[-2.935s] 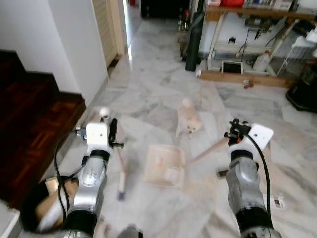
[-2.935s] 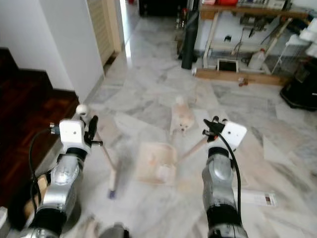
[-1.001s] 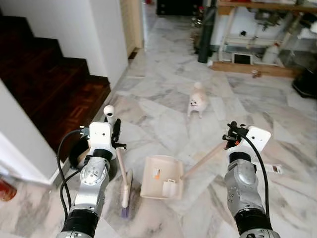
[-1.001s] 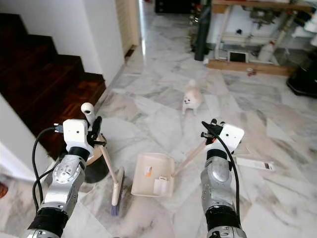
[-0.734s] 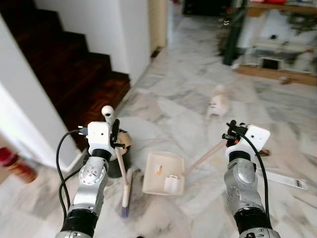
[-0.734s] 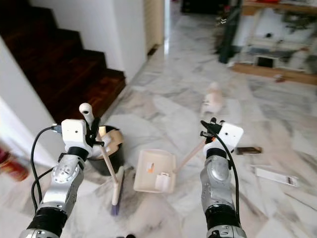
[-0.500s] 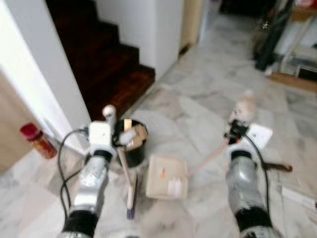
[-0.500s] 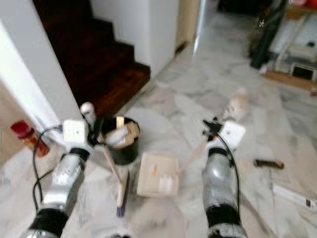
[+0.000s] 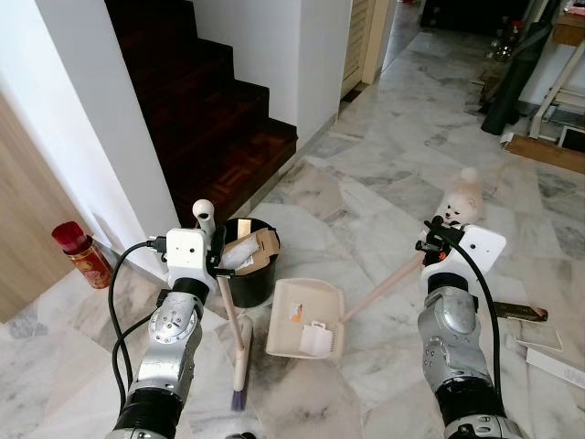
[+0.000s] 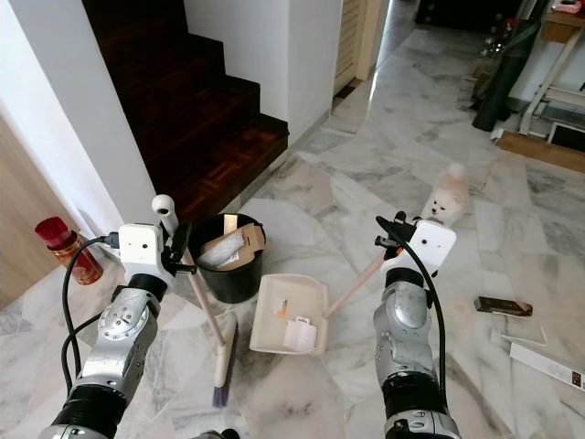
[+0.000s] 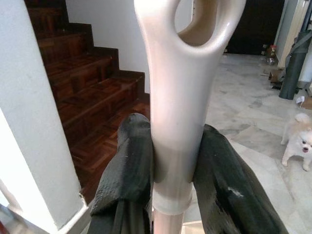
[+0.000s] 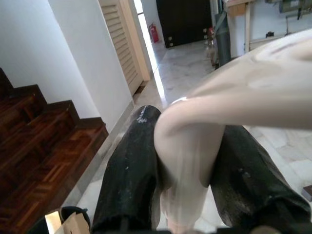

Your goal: Sweep floor

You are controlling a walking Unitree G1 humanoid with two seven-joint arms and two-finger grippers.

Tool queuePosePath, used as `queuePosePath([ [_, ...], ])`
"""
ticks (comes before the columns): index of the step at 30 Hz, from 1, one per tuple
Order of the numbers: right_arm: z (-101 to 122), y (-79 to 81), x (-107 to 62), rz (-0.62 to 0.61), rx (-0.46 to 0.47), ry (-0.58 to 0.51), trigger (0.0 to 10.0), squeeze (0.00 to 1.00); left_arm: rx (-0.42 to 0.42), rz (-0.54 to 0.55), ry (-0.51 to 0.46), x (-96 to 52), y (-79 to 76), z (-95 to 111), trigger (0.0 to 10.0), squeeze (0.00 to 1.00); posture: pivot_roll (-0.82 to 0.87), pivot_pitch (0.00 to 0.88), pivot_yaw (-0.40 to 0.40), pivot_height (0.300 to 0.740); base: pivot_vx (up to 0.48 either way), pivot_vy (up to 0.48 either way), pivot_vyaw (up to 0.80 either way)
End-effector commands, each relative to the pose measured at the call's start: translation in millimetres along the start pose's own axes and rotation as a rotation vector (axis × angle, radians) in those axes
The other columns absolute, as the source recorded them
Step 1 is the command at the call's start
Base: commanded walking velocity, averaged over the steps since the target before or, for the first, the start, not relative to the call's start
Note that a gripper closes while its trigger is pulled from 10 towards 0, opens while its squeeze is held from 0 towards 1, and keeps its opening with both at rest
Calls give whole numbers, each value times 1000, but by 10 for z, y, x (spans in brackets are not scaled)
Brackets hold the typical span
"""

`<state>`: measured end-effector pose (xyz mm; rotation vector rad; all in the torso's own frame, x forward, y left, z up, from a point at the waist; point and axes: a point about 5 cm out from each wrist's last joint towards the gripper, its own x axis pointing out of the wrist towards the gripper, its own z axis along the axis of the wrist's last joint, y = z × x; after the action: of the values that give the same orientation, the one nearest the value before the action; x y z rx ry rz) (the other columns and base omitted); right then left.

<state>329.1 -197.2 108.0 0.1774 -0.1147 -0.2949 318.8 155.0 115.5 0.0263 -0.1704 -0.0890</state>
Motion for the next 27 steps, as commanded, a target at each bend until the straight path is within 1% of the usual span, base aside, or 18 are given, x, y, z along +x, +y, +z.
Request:
queuePosePath([
  [1,275,50,87,5,28,-118,10000,0,15,-2,-52,47,14,123,10000,0,-2,49,1,740,0,0,0],
  [2,336,65,101,9,28,-142,10000,0,15,-4,-51,47,11,122,10000,0,-3,49,1,740,0,0,0],
  [7,494,105,143,13,41,-194,10000,0,18,-6,-43,47,14,111,10000,0,-3,50,1,740,0,0,0],
  [8,558,144,147,35,-6,-225,10000,0,19,-6,-40,44,17,104,10000,0,-3,51,2,740,0,0,0],
  [10,590,173,146,49,-19,-240,10000,0,20,-4,-37,40,22,98,10000,0,-4,51,2,740,0,0,0],
  [12,717,262,149,70,10,-280,10000,0,22,4,-26,26,35,73,10000,0,-2,53,1,740,0,0,0],
  [20,845,274,171,66,37,-306,10000,0,22,8,-21,26,45,65,10000,0,-2,56,-1,740,0,0,0],
  [22,968,277,176,60,52,-337,10000,0,23,10,-16,22,50,55,10000,0,-5,55,-1,740,0,0,0],
  [27,1010,297,178,60,77,-343,10000,0,40,22,-12,6,62,35,10000,0,-1,33,-2,740,0,0,0],
])
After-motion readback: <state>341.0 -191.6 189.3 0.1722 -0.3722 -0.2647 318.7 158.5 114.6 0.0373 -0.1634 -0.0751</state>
